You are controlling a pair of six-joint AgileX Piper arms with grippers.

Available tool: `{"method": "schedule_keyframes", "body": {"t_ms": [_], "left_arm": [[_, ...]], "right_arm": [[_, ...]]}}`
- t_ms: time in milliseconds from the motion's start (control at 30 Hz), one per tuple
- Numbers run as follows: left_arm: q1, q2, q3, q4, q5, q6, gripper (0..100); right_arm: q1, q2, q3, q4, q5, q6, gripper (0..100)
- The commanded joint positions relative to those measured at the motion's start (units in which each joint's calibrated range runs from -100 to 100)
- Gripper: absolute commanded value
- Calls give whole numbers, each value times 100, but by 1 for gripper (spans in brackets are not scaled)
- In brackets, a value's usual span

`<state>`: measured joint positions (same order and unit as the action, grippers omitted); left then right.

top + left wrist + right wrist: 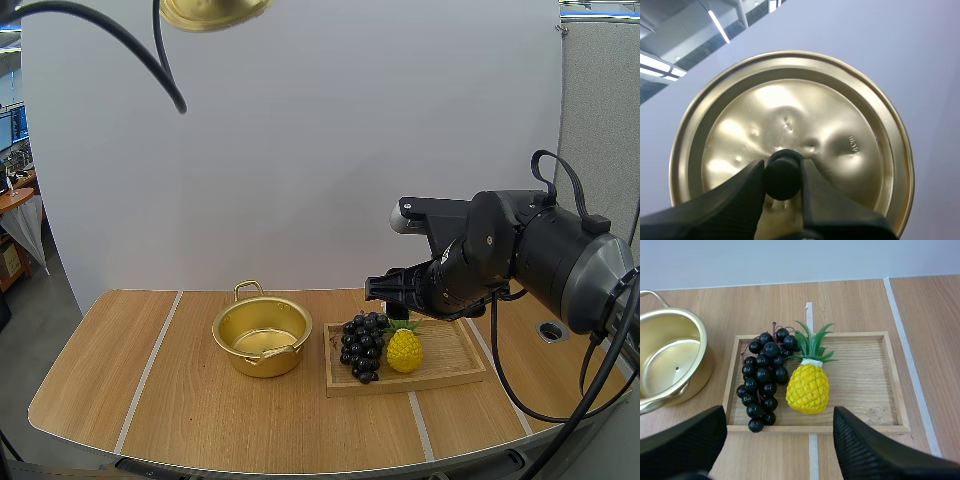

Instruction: Open the pot, put the pineapple inside, and close it

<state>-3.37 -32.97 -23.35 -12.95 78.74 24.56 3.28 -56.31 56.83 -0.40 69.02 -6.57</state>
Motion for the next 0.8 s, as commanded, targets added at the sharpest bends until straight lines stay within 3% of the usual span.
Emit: {"method": "schedule_keyframes", "body": {"t_ms": [0,533,767], "left_arm": [[-25,-45,-448,245,-947,-43,0],[-25,-95,-448,245,-1395,-43,0],[-25,-95,-448,245,-1395,-43,0]], "right_arm": [[-25,-27,-31,-26,15,-37,100],[-25,-2,-31,-102,-17,137,100],[-25,704,-31,-186,-580,298,100]]}}
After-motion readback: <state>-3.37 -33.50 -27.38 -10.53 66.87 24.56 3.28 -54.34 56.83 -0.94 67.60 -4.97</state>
